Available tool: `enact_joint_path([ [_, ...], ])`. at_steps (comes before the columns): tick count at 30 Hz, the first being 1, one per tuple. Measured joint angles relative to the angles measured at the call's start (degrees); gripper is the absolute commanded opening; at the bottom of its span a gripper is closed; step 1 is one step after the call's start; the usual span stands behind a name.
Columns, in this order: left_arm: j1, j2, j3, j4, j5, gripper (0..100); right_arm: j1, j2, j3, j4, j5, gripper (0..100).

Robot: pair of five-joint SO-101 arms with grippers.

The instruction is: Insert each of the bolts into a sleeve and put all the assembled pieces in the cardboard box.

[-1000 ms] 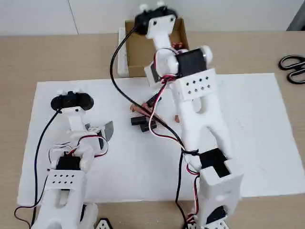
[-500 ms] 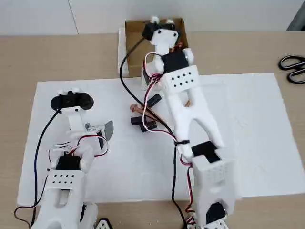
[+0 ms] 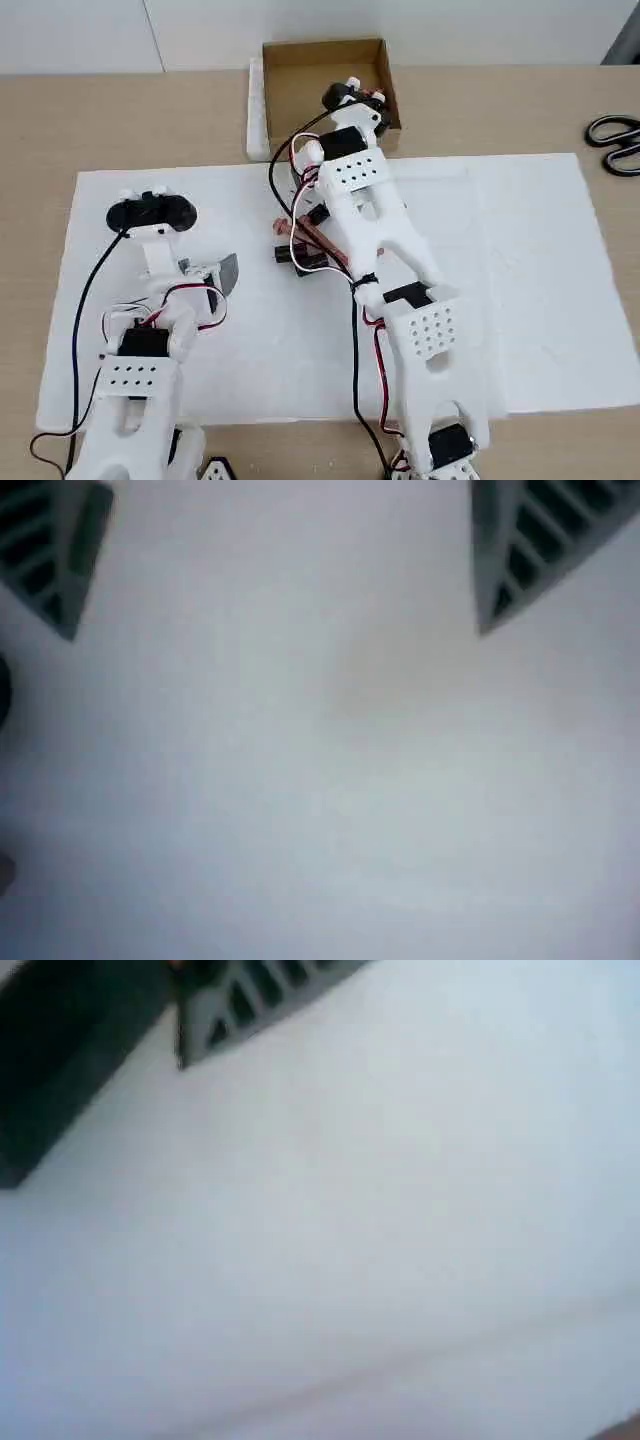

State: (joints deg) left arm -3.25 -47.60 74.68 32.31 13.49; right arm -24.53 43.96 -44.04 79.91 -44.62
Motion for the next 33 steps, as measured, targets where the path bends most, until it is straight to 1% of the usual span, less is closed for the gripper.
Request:
enact_joint_path([
  [5, 0.0, 0.0, 0.0, 0.0, 0.0, 24, 0.0, 0.3, 0.0, -1.8, 0.0, 23.0],
  [11, 0.1, 0.0, 0.0, 0.0, 0.0, 24, -0.5, 0.4, 0.0, -1.8, 0.0, 23.0],
  [13, 1.3, 0.0, 0.3, 0.0, -0.3, 24, -0.7, 1.2, 0.0, -1.8, 0.0, 23.0],
  [18, 1.8, 0.0, 0.7, 0.0, -0.3, 24, -0.5, 4.3, 0.0, -1.8, 0.0, 23.0],
  [26, 1.8, 0.0, 0.7, 0.0, 0.0, 24, -0.5, 5.2, -0.2, -1.8, 0.0, 22.9],
  [28, 1.8, 0.0, 0.7, 0.0, 0.0, 24, -0.5, 5.2, -0.2, -1.8, 0.0, 19.8],
  [33, 1.8, 0.0, 0.7, -0.2, 0.0, 24, -0.1, 5.2, 0.0, -1.6, 0.0, 0.2],
])
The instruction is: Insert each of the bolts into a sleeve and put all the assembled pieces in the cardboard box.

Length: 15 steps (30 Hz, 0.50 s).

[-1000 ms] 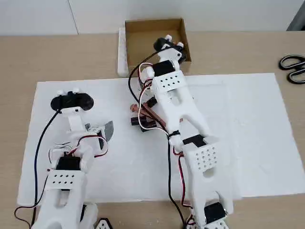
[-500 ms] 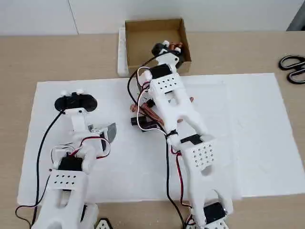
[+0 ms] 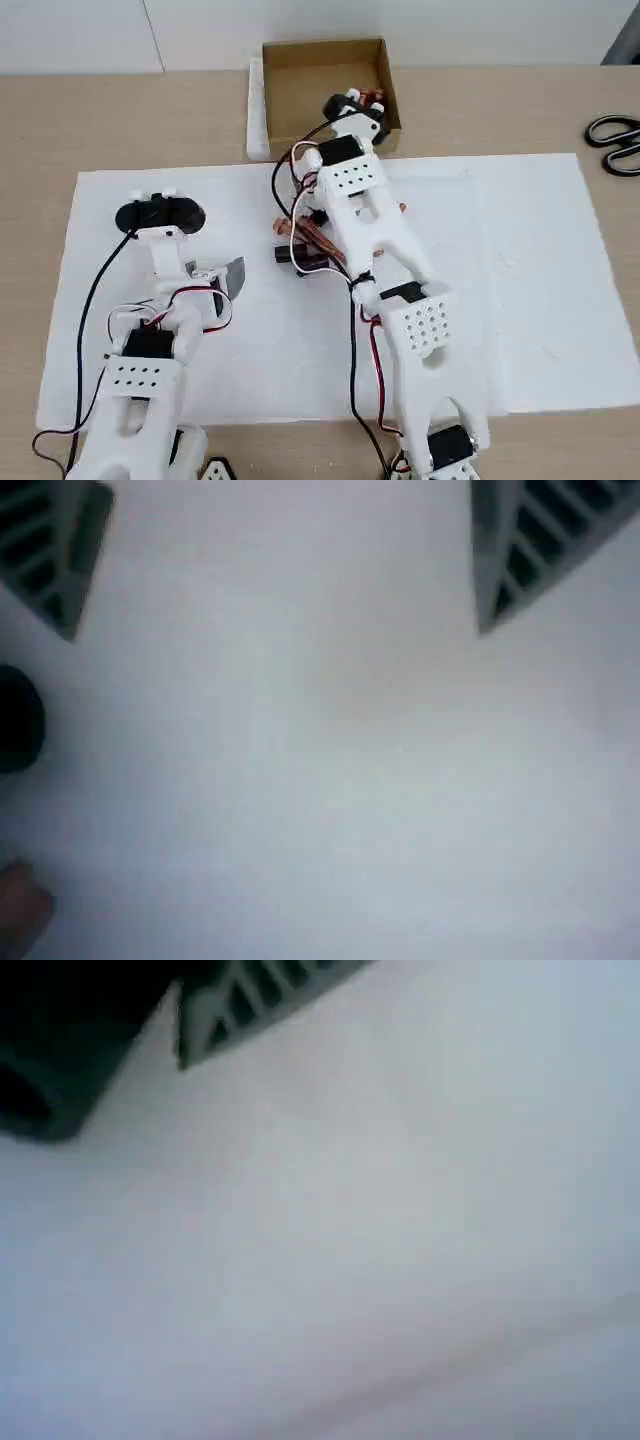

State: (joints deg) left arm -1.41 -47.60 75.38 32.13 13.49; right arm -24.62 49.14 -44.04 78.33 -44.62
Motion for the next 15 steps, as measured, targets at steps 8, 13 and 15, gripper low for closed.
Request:
enact_joint_path([
  [8, 0.0, 0.0, 0.0, 0.0, 0.0, 24, 0.1, 0.0, 0.0, -0.1, 0.0, 0.3],
  [13, 0.0, 0.0, 0.0, 0.0, 0.0, 24, 0.1, 0.0, 0.0, 0.1, 0.0, 0.4],
  [15, 0.0, 0.0, 0.0, 0.0, 0.0, 24, 0.0, -0.5, -0.1, 1.6, 0.0, 0.4],
])
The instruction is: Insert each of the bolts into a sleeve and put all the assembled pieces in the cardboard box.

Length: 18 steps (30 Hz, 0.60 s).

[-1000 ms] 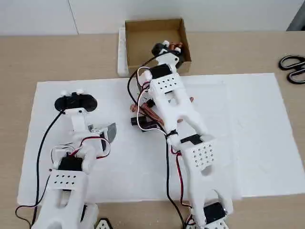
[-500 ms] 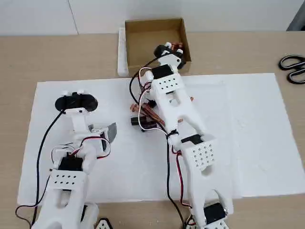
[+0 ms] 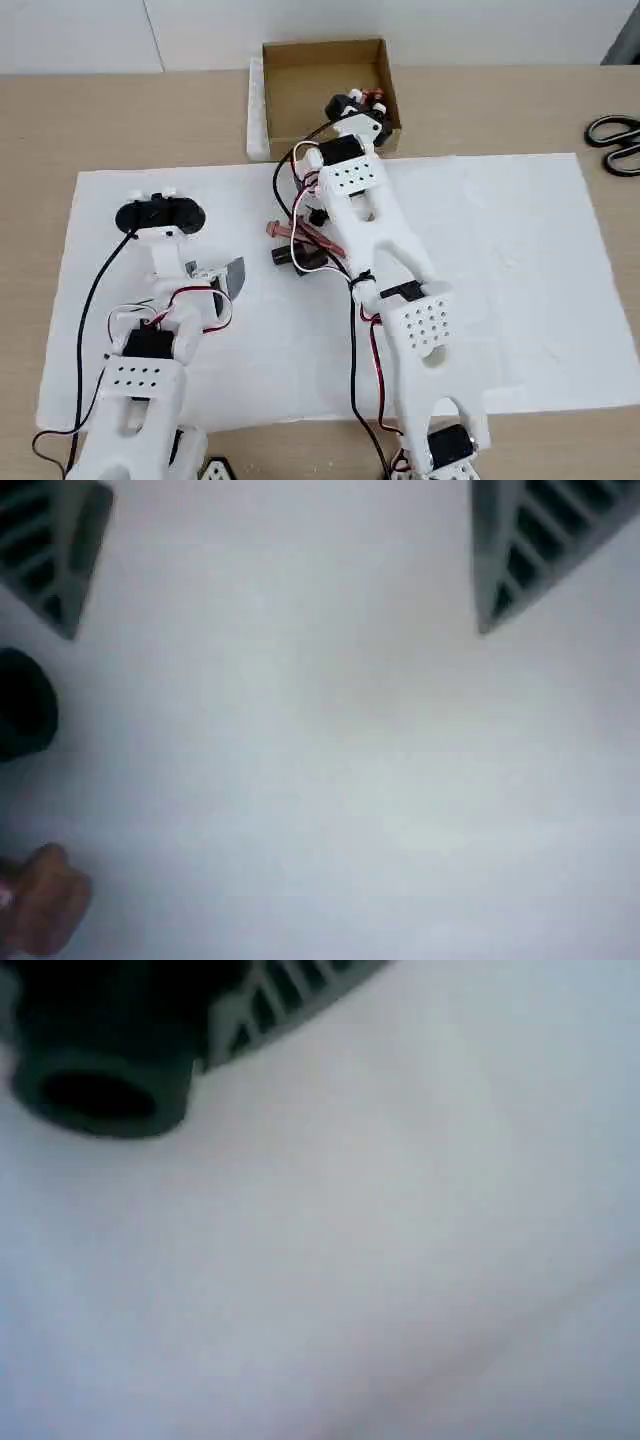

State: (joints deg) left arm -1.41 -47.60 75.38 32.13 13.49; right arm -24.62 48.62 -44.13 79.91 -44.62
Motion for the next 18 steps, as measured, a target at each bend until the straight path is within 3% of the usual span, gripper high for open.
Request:
enact_joint_path([
  [8, 0.0, 0.0, 0.0, 0.0, 0.0, 24, 0.8, -9.0, 0.1, 7.6, 0.0, 0.4],
  [15, 0.0, 0.0, 0.0, 0.0, 0.0, 24, 6.3, -19.1, 0.1, 8.4, 0.4, 0.4],
  [18, 0.0, 0.0, 0.0, 0.0, 0.0, 24, 9.7, -22.7, 0.1, 8.4, 4.0, 0.4],
])
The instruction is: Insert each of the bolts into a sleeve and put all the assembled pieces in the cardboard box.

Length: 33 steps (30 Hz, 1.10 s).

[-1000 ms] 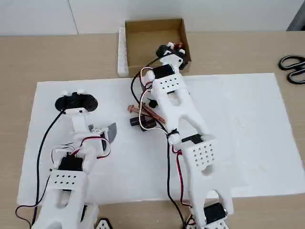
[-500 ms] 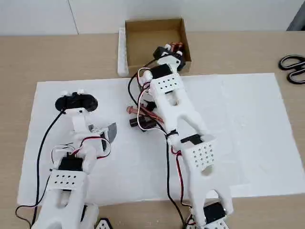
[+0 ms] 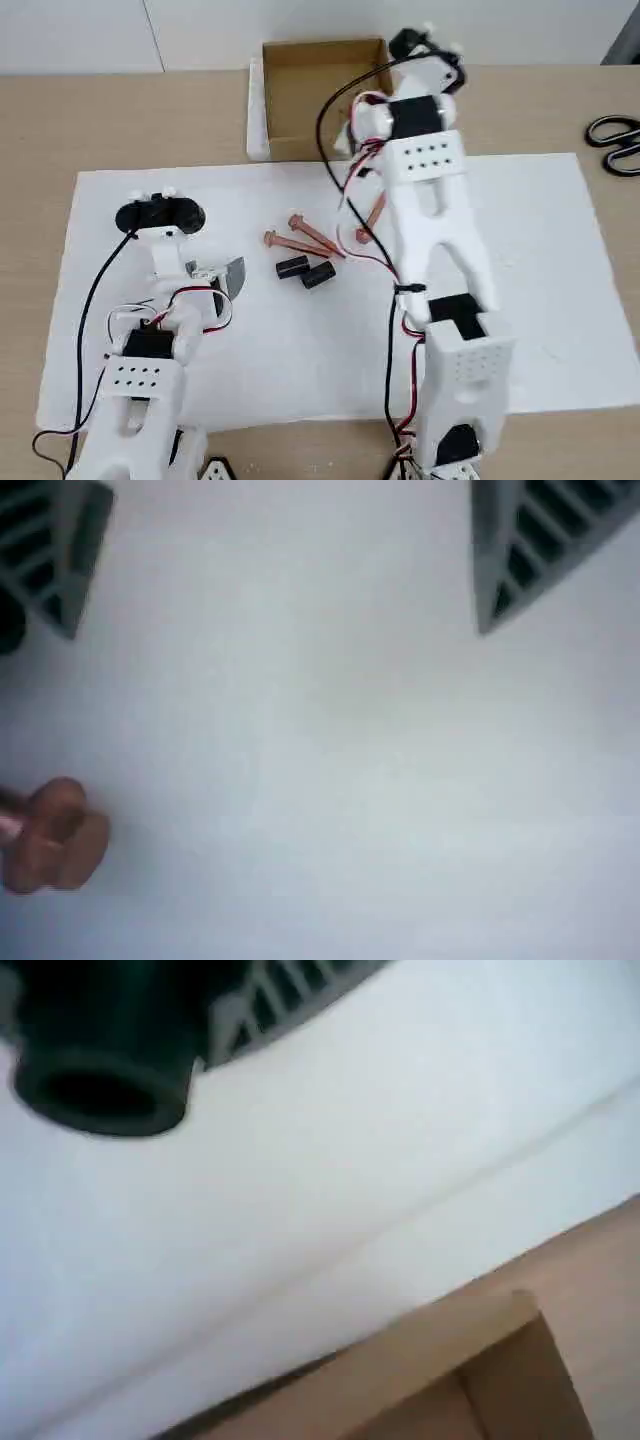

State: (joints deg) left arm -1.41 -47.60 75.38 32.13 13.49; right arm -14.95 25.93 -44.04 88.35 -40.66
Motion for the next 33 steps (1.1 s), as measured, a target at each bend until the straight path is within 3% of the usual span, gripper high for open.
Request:
enact_joint_path([
  [3, 0.0, 0.0, -2.5, 3.3, 0.0, 24, 3.4, -2.9, 0.0, 0.0, 4.0, 0.4],
  [10, 4.2, 1.1, -22.9, 22.0, -0.2, 24, 10.5, -8.8, 0.0, 4.7, 18.7, 0.4],
  [15, 8.1, 11.6, -35.0, 24.6, -0.2, 24, 13.6, -9.9, 0.0, 8.5, 32.2, 0.4],
  [33, 25.3, 71.7, -84.5, 28.7, 0.3, 24, 36.0, -9.9, 0.0, 9.4, 37.2, 0.4],
])
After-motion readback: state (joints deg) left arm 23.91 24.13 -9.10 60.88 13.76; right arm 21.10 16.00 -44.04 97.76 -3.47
